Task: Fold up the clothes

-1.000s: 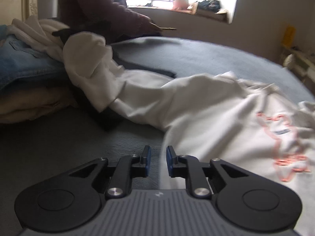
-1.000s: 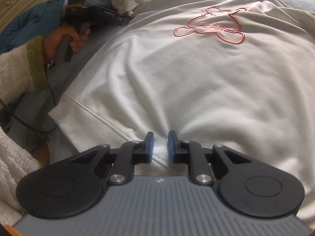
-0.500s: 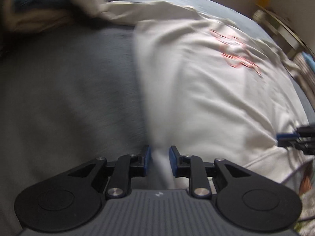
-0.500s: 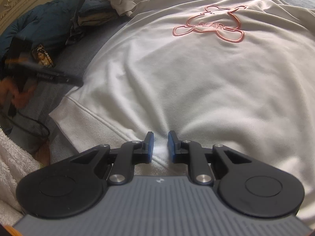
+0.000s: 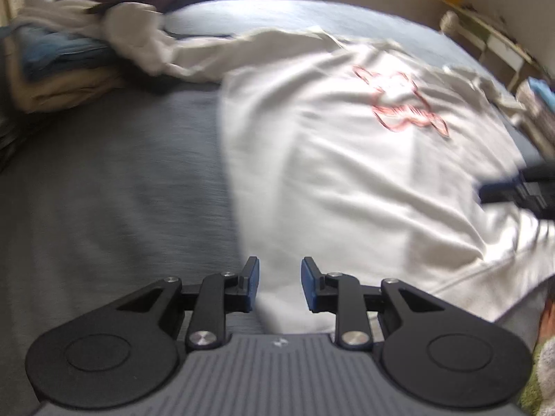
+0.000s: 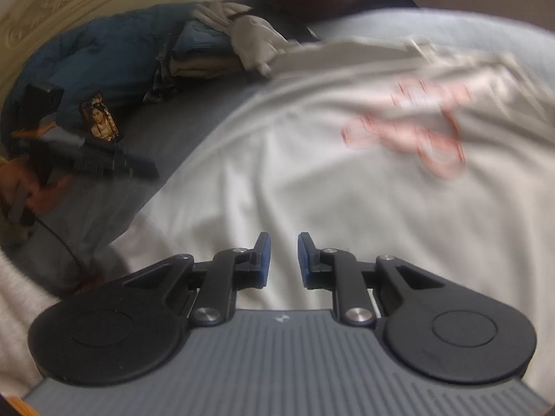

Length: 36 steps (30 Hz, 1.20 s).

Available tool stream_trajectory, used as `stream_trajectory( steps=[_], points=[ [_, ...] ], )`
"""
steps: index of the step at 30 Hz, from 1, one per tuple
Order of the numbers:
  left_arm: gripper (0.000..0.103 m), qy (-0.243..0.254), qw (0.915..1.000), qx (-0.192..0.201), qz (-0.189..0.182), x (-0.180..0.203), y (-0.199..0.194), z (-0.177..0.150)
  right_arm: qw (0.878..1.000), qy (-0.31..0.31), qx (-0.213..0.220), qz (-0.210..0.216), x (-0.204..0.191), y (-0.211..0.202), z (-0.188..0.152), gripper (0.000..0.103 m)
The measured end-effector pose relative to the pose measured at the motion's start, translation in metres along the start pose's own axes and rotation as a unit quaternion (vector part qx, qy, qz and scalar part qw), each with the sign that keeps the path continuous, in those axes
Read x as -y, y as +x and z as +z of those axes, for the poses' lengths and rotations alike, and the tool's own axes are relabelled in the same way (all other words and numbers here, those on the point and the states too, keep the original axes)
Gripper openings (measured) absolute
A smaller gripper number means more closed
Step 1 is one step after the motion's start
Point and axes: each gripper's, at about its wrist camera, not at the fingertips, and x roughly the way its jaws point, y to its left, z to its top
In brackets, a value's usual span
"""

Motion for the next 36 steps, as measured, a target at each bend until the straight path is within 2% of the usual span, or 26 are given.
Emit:
stream_trajectory(
  steps=[4, 6, 8, 11, 13, 14, 17, 20, 24, 25, 27, 30, 31, 32, 33, 35, 36],
  points=[
    [0.030, -0.017, 0.9997, -0.015, -0.004, 0.009, 0.007, -0.005, 1.000, -0.020, -0.009, 0.000, -0.012, 0.021, 0.011, 0.016],
    [0.038, -0.050, 0.9987, -0.015, -0.004, -0.003, -0.002, -0.016, 1.000, -0.006, 0.000, 0.002, -0.010, 0.012, 0.003, 0.017],
    [0.053, -0.083, 0.9965, -0.013, -0.002, -0.017, -0.013, -0.028, 0.999, 0.045, 0.012, -0.006, 0.006, -0.005, -0.010, 0.018],
    [0.058, -0.134, 0.9908, -0.015, -0.011, -0.043, -0.015, -0.035, 0.989, 0.142, 0.040, -0.029, 0.040, -0.035, -0.032, 0.021],
    [0.061, -0.168, 0.9855, -0.008, -0.022, -0.057, -0.005, -0.029, 0.975, 0.200, 0.071, -0.066, 0.068, -0.062, -0.046, 0.025],
    [0.061, -0.186, 0.9821, -0.005, -0.028, -0.063, 0.001, -0.024, 0.966, 0.228, 0.087, -0.085, 0.082, -0.076, -0.053, 0.031],
    [0.061, -0.217, 0.9748, 0.013, -0.048, -0.075, 0.017, -0.005, 0.932, 0.305, 0.124, -0.149, 0.127, -0.112, -0.072, 0.045],
    [0.061, -0.218, 0.9738, 0.031, -0.055, -0.078, 0.031, 0.012, 0.896, 0.379, 0.139, -0.186, 0.173, -0.135, -0.091, 0.046],
    [0.057, -0.221, 0.9724, 0.042, -0.062, -0.078, 0.051, 0.029, 0.858, 0.465, 0.137, -0.170, 0.222, -0.132, -0.111, 0.047],
    [0.054, -0.223, 0.9717, 0.046, -0.062, -0.077, 0.053, 0.031, 0.856, 0.472, 0.135, -0.163, 0.226, -0.127, -0.111, 0.047],
    [0.045, -0.223, 0.9718, 0.051, -0.057, -0.075, 0.055, 0.034, 0.854, 0.481, 0.131, -0.150, 0.232, -0.117, -0.111, 0.049],
    [0.023, -0.223, 0.9725, 0.050, -0.044, -0.072, 0.056, 0.035, 0.854, 0.486, 0.121, -0.141, 0.237, -0.103, -0.108, 0.043],
    [0.021, -0.226, 0.9719, 0.050, -0.043, -0.072, 0.056, 0.034, 0.857, 0.480, 0.115, -0.147, 0.235, -0.100, -0.106, 0.034],
    [0.017, -0.223, 0.9728, 0.051, -0.037, -0.069, 0.056, 0.034, 0.860, 0.474, 0.109, -0.153, 0.234, -0.096, -0.104, 0.017],
    [0.015, -0.214, 0.9750, 0.054, -0.027, -0.065, 0.055, 0.034, 0.862, 0.469, 0.104, -0.160, 0.232, -0.094, -0.103, 0.008],
    [0.005, -0.195, 0.9790, 0.059, -0.006, -0.056, 0.053, 0.035, 0.864, 0.458, 0.102, -0.182, 0.226, -0.093, -0.102, 0.002],
    [0.005, -0.182, 0.9812, 0.064, 0.006, -0.050, 0.051, 0.036, 0.865, 0.449, 0.104, -0.198, 0.223, -0.094, -0.100, 0.002]
  ],
)
